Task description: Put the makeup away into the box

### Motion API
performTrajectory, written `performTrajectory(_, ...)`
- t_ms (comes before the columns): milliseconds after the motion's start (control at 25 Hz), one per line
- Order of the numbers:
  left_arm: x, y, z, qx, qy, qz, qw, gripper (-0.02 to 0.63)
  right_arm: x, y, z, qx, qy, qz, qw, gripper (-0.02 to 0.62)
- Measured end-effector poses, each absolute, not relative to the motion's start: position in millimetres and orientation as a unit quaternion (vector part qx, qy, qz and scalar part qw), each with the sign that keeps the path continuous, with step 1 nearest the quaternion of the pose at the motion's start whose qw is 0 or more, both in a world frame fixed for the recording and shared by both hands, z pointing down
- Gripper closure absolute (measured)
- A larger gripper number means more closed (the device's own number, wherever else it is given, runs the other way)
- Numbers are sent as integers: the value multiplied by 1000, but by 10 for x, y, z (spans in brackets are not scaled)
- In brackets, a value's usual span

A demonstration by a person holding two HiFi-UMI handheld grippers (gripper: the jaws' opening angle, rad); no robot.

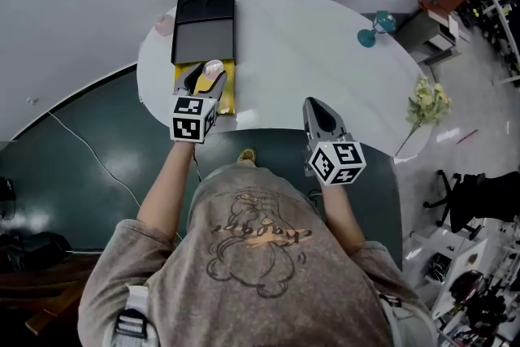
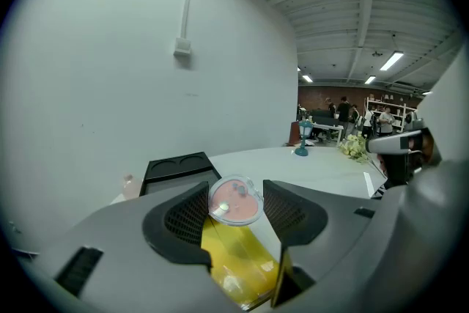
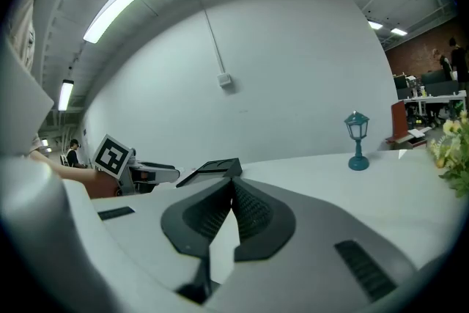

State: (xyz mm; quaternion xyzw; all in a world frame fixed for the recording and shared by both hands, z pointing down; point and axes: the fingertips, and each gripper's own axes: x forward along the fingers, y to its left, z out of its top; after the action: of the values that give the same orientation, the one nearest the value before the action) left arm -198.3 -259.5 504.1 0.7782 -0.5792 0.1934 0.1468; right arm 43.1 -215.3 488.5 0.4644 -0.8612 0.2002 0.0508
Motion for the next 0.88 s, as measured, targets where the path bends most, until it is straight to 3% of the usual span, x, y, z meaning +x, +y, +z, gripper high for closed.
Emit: performTrajectory(880,-2327,-2661,6050,751,-539,309,224,354,544,-2028,4876,480,-852,199,64,591)
